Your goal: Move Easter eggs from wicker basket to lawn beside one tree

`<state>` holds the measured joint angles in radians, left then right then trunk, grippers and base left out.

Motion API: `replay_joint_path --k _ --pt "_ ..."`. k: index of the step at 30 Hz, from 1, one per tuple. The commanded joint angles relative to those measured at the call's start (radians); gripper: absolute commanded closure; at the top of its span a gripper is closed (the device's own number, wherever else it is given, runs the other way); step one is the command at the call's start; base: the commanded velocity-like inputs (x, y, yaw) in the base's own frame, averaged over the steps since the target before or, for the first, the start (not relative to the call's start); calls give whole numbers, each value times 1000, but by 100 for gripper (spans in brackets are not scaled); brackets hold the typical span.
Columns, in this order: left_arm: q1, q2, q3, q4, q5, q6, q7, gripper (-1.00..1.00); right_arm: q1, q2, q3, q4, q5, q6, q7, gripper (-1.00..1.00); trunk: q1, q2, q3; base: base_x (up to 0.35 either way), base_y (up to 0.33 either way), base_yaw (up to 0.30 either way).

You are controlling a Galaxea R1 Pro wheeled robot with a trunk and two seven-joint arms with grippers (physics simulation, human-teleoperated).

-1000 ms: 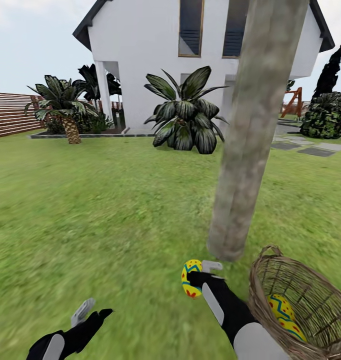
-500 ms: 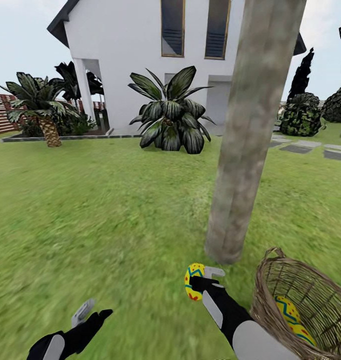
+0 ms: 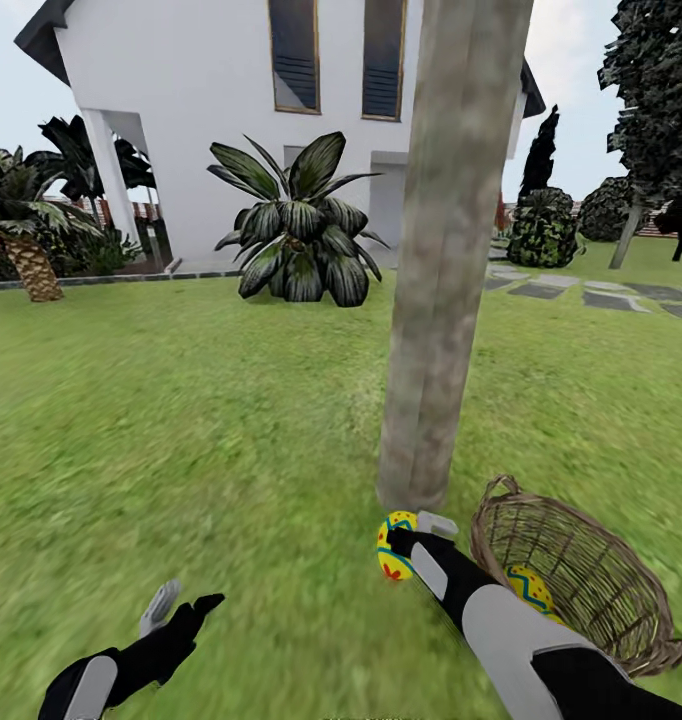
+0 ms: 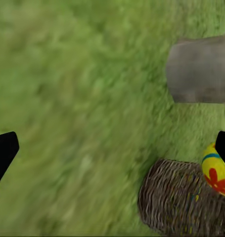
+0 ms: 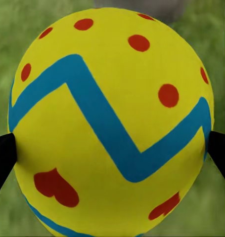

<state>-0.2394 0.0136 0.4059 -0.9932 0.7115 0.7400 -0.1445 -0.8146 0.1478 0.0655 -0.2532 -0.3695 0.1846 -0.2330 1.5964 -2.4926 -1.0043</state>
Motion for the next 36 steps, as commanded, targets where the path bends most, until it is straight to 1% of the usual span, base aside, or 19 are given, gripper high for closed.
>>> replay_joint_path --k 1,2,4,6,7,10,18,21,23,26,28,30,31,32,33,34,35,36 --pt "0 0 3 -5 11 11 -4 -100 -11 0 5 0 -11 6 -6 100 4 -7 -4 0 0 -266" --pt "0 0 3 -8 22 15 -4 -100 -30 0 4 2 -31 7 -6 100 4 -8 -8 0 0 -266" --pt "0 1 4 -11 29 18 -4 -100 -43 2 5 3 -68 1 -6 100 5 -8 -16 0 0 -254" --pt "0 3 5 -12 33 19 -1 -100 -48 2 7 1 -85 -41 -5 100 6 -9 -24 0 0 -137" --pt "0 3 5 -13 34 18 -1 -100 -50 2 8 1 -88 -69 -3 100 6 -9 -27 0 0 -68" --pt "0 4 2 -27 34 19 0 -100 -52 1 13 0 -90 -104 6 100 8 -10 -39 0 0 -33" --pt "8 4 1 -50 33 19 -5 -100 -57 14 19 2 -87 -113 11 100 11 -11 -70 0 0 -4" --pt "9 2 -3 -60 30 18 -4 -100 -90 25 22 28 -85 -91 4 100 13 -12 -82 0 0 0" --pt "20 -1 -6 -98 28 20 -5 -100 -99 27 23 41 -68 -79 2 100 14 -13 -89 0 0 0" --pt "61 -4 -10 -196 32 21 -6 -100 -104 27 22 48 -10 -76 2 100 15 -13 -101 0 0 0" --pt "72 -5 -22 -223 32 21 -6 -100 -105 27 22 50 11 -78 1 100 16 -14 -109 0 0 0" --pt "77 -3 -28 -237 34 23 -7 -100 -106 27 22 50 20 -79 1 100 17 -14 -116 0 0 0" --pt "78 -1 -29 -245 35 34 -7 -100 -106 27 22 50 23 -80 1 100 17 -14 -120 0 0 0" --pt "78 2 -27 -264 41 83 -8 -100 -106 27 22 50 26 -80 1 100 18 -15 -124 0 0 0" --pt "73 4 -26 -269 44 105 -7 -100 -106 27 22 50 26 -81 1 100 18 -15 -128 0 0 0" --pt "56 9 -25 -272 45 127 -6 -100 -106 27 22 49 27 -81 1 100 18 -15 -132 0 0 0" --pt "37 12 -26 -267 44 135 -3 -100 -106 27 22 48 27 -81 1 100 19 -15 -136 0 0 0" --pt "6 15 -26 -239 42 142 1 -100 -106 27 22 48 27 -82 1 100 19 -16 -140 0 0 0"
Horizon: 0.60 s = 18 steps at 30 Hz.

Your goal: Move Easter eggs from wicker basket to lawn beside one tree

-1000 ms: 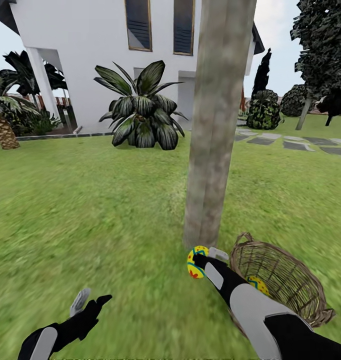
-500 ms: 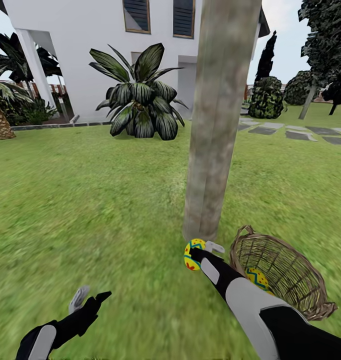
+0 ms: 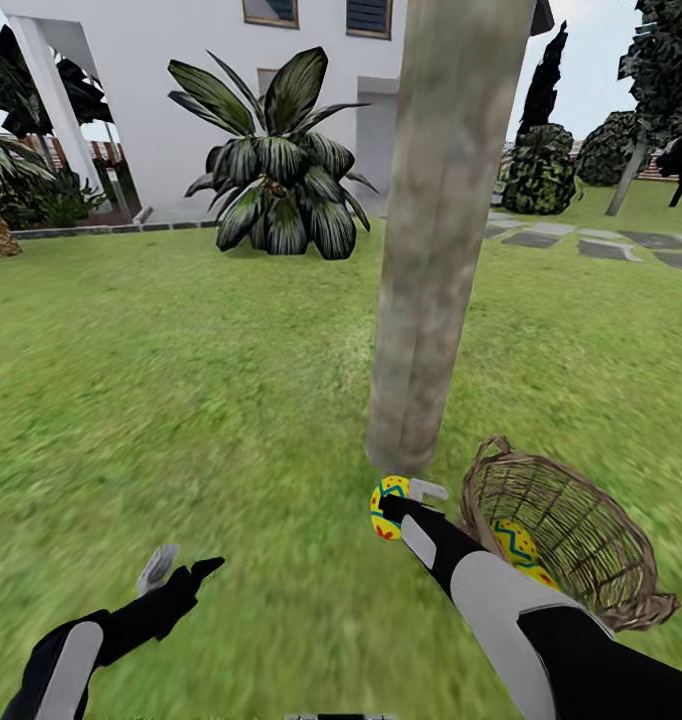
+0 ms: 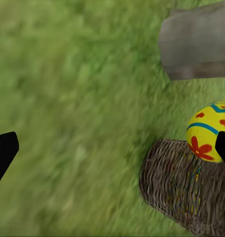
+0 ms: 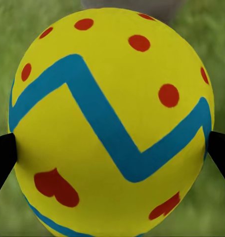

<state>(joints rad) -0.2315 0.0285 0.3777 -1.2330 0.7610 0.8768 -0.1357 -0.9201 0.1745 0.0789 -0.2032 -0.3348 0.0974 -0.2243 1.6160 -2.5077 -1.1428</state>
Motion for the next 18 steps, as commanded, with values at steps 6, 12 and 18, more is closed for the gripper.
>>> replay_joint_path --k 6,12,18 --pt "-65 2 6 187 -5 8 -13 -100 2 0 10 -3 -4 5 -10 100 2 -2 -24 0 0 0" --pt "-56 7 24 195 -4 2 -16 -100 7 0 9 -5 51 4 -11 100 5 -3 -47 0 0 0" --pt "-54 7 49 185 1 4 -18 -100 10 0 10 -5 57 4 -11 100 8 -5 -71 0 0 0"
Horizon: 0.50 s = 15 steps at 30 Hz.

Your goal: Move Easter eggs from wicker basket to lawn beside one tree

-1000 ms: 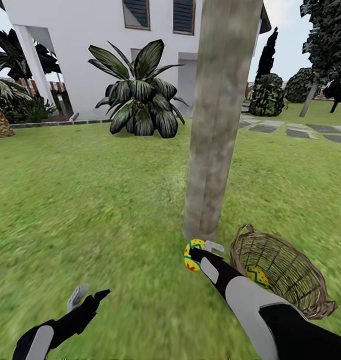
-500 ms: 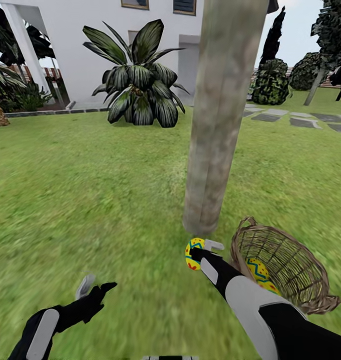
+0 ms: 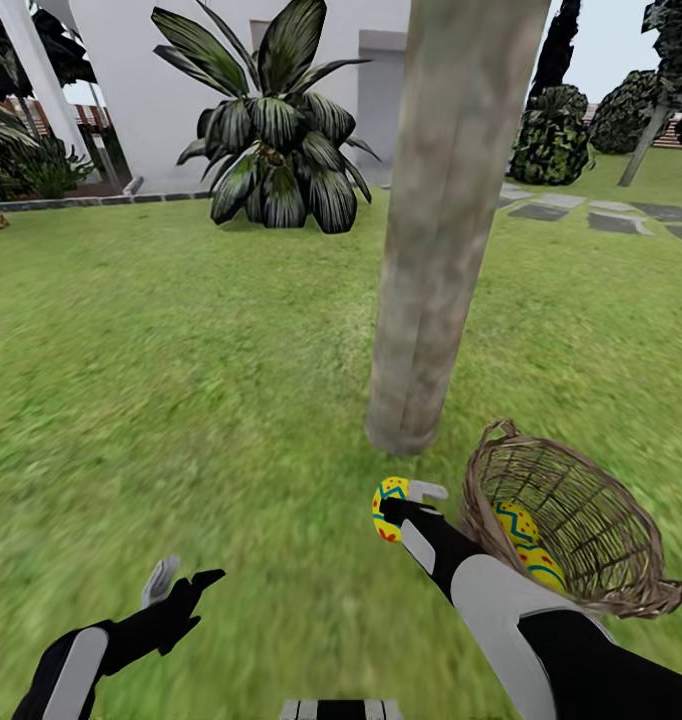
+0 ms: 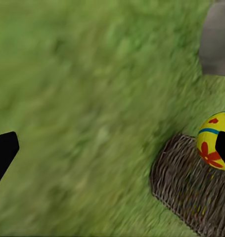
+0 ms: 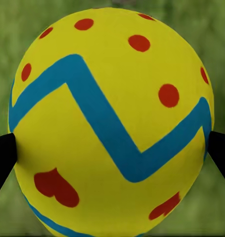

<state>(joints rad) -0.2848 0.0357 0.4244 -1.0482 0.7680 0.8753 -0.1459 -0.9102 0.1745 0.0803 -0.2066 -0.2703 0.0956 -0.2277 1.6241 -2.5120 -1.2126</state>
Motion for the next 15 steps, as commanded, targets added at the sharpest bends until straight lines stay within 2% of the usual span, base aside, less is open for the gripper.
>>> replay_joint_path --k 1,9,12,15 --pt "-1 0 3 -1 -6 7 -7 -100 -1 0 9 -2 -7 6 -7 100 0 -1 -5 0 0 0" --pt "0 3 4 -11 -3 29 -24 -100 -1 0 9 -2 -7 6 -8 100 4 -2 -36 0 0 0" --pt "-2 27 3 -15 -1 83 -79 -100 -1 0 9 -2 -7 6 -8 100 5 -3 -47 0 0 0" --pt "-9 53 4 -14 -2 108 -112 -100 -1 0 9 -2 -7 6 -9 100 6 -4 -55 0 0 0"
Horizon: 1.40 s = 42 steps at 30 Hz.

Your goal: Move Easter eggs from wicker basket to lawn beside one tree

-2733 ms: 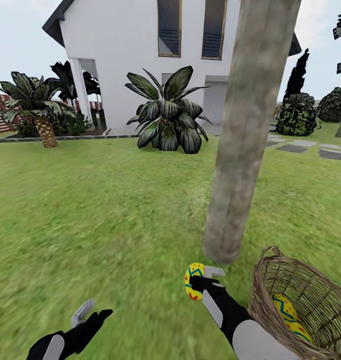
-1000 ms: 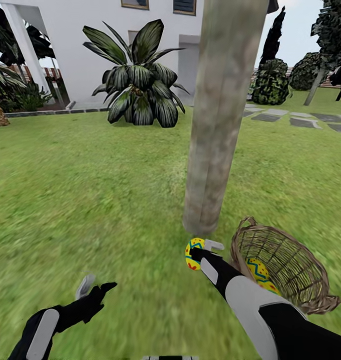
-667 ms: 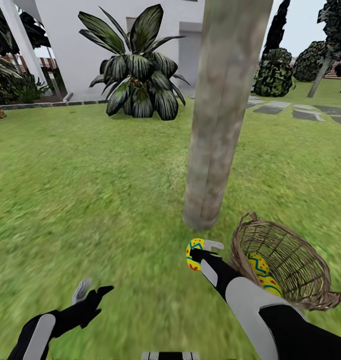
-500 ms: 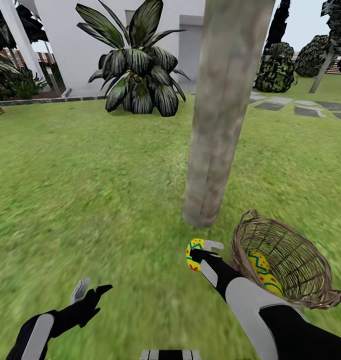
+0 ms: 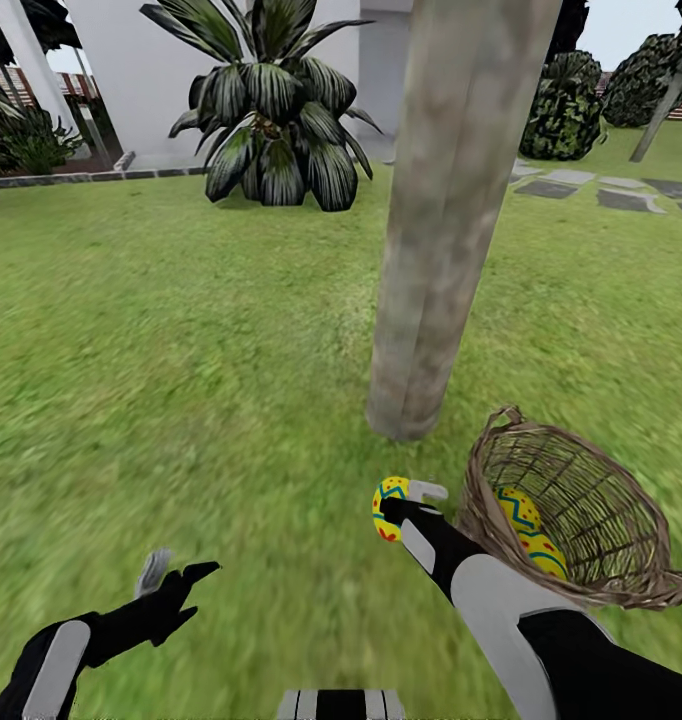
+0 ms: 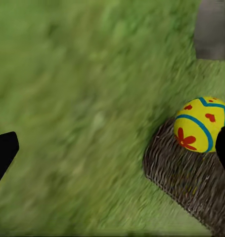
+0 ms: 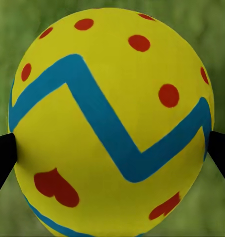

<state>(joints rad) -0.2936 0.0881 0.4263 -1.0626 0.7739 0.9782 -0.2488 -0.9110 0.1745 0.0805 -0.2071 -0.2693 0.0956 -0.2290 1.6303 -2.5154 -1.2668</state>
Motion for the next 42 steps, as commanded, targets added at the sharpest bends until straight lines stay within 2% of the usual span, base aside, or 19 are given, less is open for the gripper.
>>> replay_joint_path --k 1,2,6,10,15,22,28,42 --pt "-2 20 2 1 -7 9 -17 -100 0 0 8 -2 -7 6 -7 100 0 0 -1 0 0 0" --pt "-2 33 2 2 -8 6 -19 -100 0 0 8 -2 -7 6 -7 100 0 0 -1 0 0 0" --pt "7 44 -2 20 -14 -29 -20 -100 0 0 8 -2 -7 6 -7 100 0 0 -1 118 0 0" --pt "11 45 -4 55 -11 -42 -23 -100 0 0 9 -3 -6 6 -7 100 0 0 -1 272 87 0" --pt "11 45 -3 76 -11 -46 -66 -100 0 0 9 -3 -6 6 -7 100 0 0 -1 272 195 0" --pt "13 44 -2 98 -11 -42 -74 -100 -8 0 5 -2 -5 16 -9 100 0 0 -1 122 81 0" --pt "25 43 -1 74 -6 -5 -79 -100 -11 0 4 -4 -5 9 -7 100 3 -2 -24 4 3 0" --pt "25 35 -2 67 -7 -1 -79 -100 -11 0 4 -18 -5 7 -7 100 8 -5 -74 0 0 0"
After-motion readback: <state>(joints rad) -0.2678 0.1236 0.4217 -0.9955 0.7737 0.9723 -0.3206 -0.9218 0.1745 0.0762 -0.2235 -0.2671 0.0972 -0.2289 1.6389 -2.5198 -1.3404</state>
